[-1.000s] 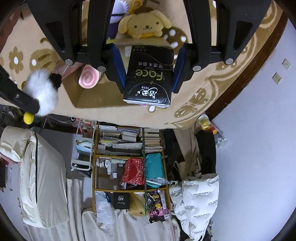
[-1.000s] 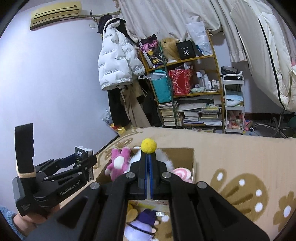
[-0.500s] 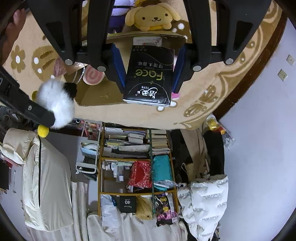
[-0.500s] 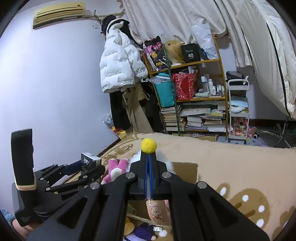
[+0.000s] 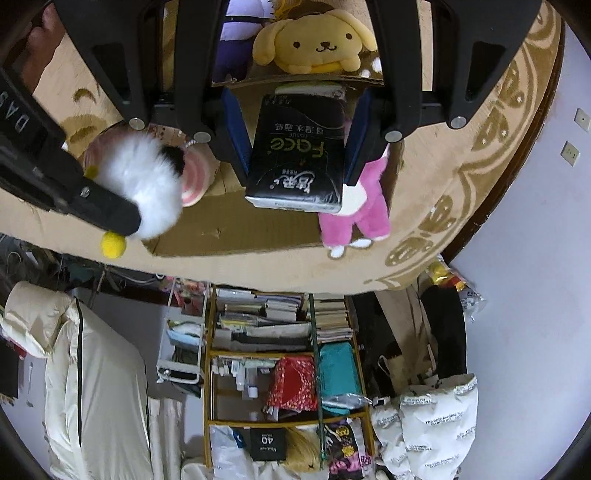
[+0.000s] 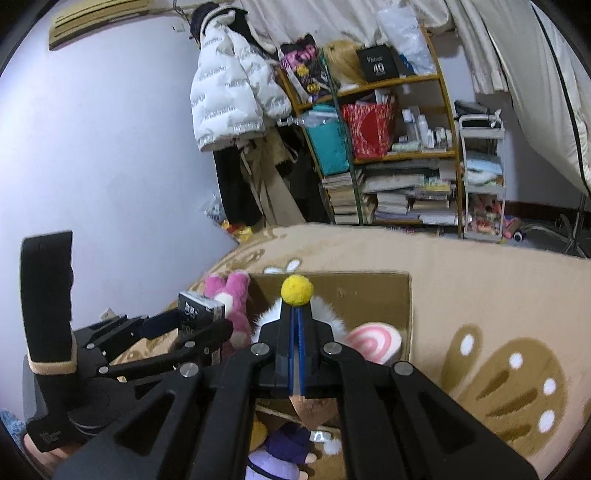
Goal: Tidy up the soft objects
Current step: 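Open left tool to drop the Face pack while right tool releases the white plush into the box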
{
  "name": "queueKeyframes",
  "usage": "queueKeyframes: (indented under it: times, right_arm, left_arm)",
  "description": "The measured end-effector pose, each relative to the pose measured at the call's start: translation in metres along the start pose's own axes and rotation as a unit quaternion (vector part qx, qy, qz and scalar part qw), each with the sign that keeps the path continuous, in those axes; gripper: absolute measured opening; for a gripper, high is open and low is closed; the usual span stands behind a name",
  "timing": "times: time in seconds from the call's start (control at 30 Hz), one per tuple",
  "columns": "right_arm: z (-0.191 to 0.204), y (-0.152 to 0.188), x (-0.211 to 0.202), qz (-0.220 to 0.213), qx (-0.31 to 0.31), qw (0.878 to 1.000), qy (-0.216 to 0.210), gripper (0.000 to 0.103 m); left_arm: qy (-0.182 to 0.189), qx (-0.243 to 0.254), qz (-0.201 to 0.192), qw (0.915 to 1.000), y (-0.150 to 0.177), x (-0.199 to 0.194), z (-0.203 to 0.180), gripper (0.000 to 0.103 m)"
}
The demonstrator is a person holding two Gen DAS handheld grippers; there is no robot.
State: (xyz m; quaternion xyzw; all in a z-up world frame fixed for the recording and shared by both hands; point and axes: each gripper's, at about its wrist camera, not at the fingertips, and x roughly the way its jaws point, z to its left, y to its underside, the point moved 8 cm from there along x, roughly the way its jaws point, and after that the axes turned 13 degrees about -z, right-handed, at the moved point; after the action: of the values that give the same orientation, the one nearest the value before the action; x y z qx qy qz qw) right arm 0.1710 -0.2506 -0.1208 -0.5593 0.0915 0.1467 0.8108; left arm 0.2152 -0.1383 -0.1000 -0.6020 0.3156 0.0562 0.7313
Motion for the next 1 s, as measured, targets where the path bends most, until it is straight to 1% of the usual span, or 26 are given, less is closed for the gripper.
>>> queueKeyframes:
  times: [0.07,0.13,0.23,0.5,0.57,0.6,0.63,0.67,0.7,0.73,0.77,0.8,0.83,0.9,0.97,1.0]
  right_arm:
    - [-0.003,0.005,0.002,0.009,0.004,1.0,0.003,0.003]
    - [-0.006,0.01,0.003,0.017,0.009,1.0,0.004,0.003]
    - [-0.01,0.014,0.002,0.024,0.017,1.0,0.004,0.006]
    - [-0.015,0.014,0.0,0.03,0.018,0.999,0.011,0.007]
    - [-0.015,0.013,-0.003,0.03,0.021,0.999,0.009,0.008]
    - [-0.015,0.013,-0.004,0.03,0.02,0.999,0.009,0.008]
    - [-0.015,0.013,-0.004,0.03,0.019,0.999,0.01,0.01]
    - [-0.016,0.012,-0.005,0.03,0.018,0.999,0.011,0.013]
    - [-0.016,0.012,-0.006,0.029,0.019,0.999,0.011,0.021]
    - [-0.015,0.012,-0.008,0.028,0.019,0.999,0.01,0.026]
    - [-0.015,0.011,-0.009,0.028,0.019,0.999,0.011,0.034]
    - [-0.014,0.01,-0.01,0.027,0.016,0.999,0.011,0.035]
    - [-0.013,0.01,-0.012,0.027,0.012,0.999,0.012,0.035]
    - [-0.011,0.01,-0.016,0.029,0.005,0.999,0.013,0.036]
    - [-0.009,0.012,-0.022,0.03,0.004,0.999,0.013,0.046]
    - [-0.008,0.012,-0.025,0.031,0.003,0.999,0.014,0.055]
  left_arm:
    - [0.001,0.0,0.004,1.0,0.003,0.002,-0.001,0.047]
    - [0.004,-0.001,0.01,0.9999,0.006,0.003,-0.001,0.052]
    - [0.002,-0.002,0.014,0.9999,0.01,0.004,0.0,0.055]
    - [-0.005,0.005,0.034,0.9994,0.014,-0.004,0.009,0.057]
    - [-0.011,0.009,0.036,0.9993,0.015,-0.008,0.012,0.06]
    - [-0.015,0.01,0.036,0.9992,0.016,-0.01,0.015,0.067]
    - [-0.018,0.009,0.034,0.9992,0.016,-0.013,0.016,0.07]
    - [-0.019,0.009,0.033,0.9993,0.015,-0.014,0.017,0.07]
    - [-0.021,0.01,0.033,0.9992,0.016,-0.016,0.018,0.07]
    - [-0.025,0.013,0.036,0.999,0.017,-0.018,0.02,0.07]
    - [-0.028,0.014,0.036,0.9989,0.017,-0.021,0.021,0.07]
    - [-0.031,0.014,0.036,0.9988,0.017,-0.022,0.023,0.073]
    - [-0.034,0.013,0.037,0.9987,0.018,-0.024,0.025,0.081]
    - [-0.038,0.008,0.034,0.9987,0.018,-0.03,0.029,0.086]
    - [-0.039,0.005,0.037,0.9985,0.02,-0.035,0.033,0.088]
    - [-0.038,0.003,0.04,0.9985,0.022,-0.038,0.034,0.09]
